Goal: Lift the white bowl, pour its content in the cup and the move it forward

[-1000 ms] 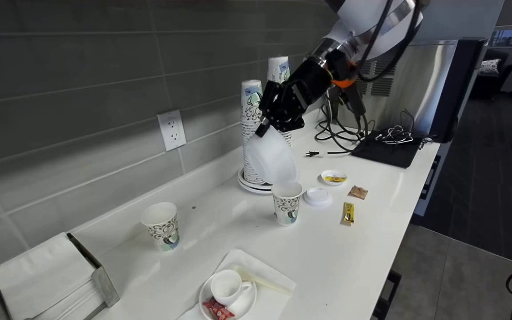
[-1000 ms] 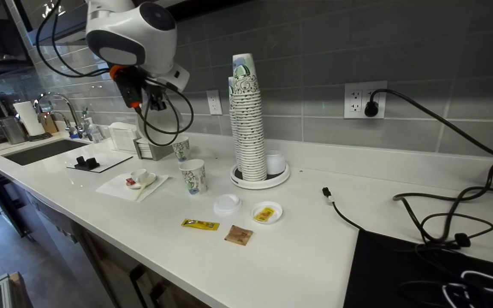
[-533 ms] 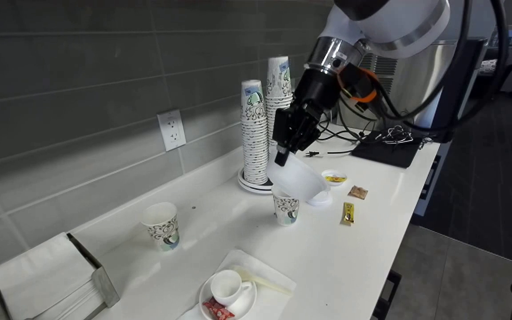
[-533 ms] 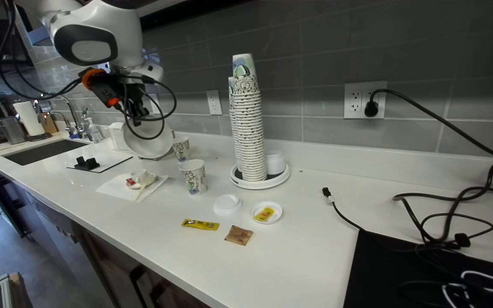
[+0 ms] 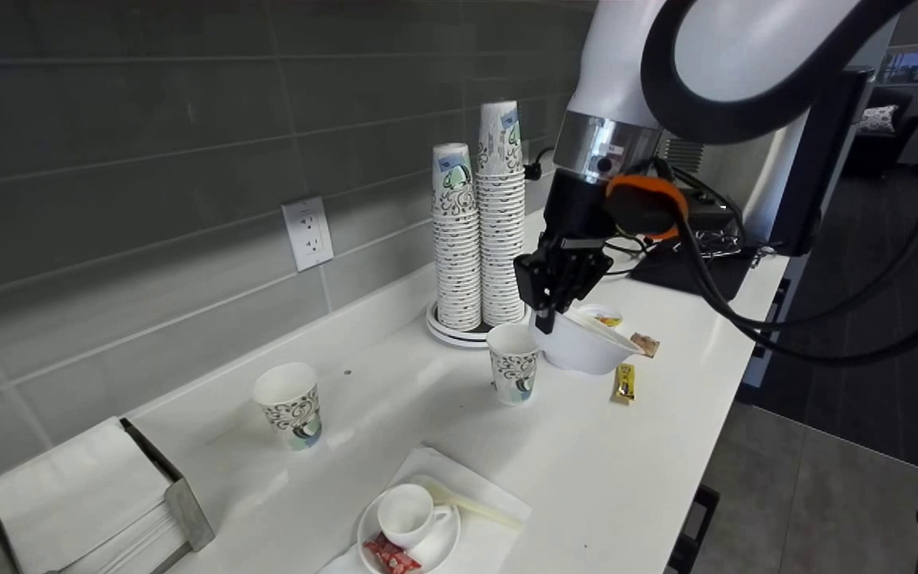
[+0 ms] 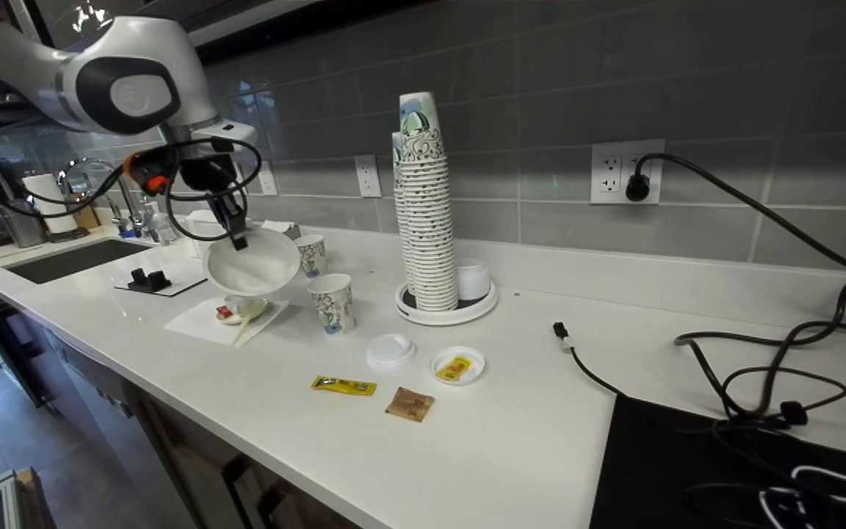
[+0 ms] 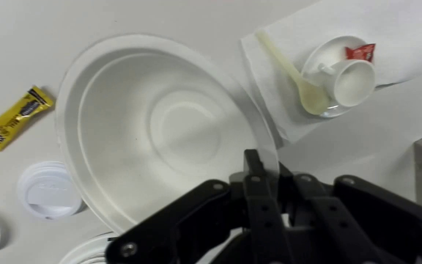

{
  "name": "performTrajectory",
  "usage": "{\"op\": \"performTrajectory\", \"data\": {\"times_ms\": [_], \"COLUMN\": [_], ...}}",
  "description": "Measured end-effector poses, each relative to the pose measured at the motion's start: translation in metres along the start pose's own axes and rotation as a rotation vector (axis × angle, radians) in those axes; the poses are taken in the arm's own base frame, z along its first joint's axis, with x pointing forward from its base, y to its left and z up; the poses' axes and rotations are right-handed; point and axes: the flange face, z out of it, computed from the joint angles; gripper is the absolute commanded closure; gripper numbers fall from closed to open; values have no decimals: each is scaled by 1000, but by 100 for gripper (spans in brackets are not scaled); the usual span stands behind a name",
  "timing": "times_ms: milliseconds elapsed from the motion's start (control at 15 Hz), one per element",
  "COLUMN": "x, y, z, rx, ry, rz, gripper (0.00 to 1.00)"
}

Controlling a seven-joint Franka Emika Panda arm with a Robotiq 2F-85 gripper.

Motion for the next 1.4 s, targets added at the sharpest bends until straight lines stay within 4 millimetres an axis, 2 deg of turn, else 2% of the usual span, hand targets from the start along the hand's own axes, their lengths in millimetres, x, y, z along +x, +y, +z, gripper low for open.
{"op": "performTrajectory", "data": {"times_ms": [67,267,400,467,800,1000,1400], "x": [-3,-7,-7,-8,-11,-23,-54], "y": [1,3,3,3,6,9,14], "z": [5,16,18,18,23,37,79], "rx": [-35,-83,-85,-86,-111,-181,-289], "ry": [2,-28,-31,-31,-33,-32,-70], "rz": [28,74,79,79,74,69,69], "gripper": [94,94,94,99,99,99,99]}}
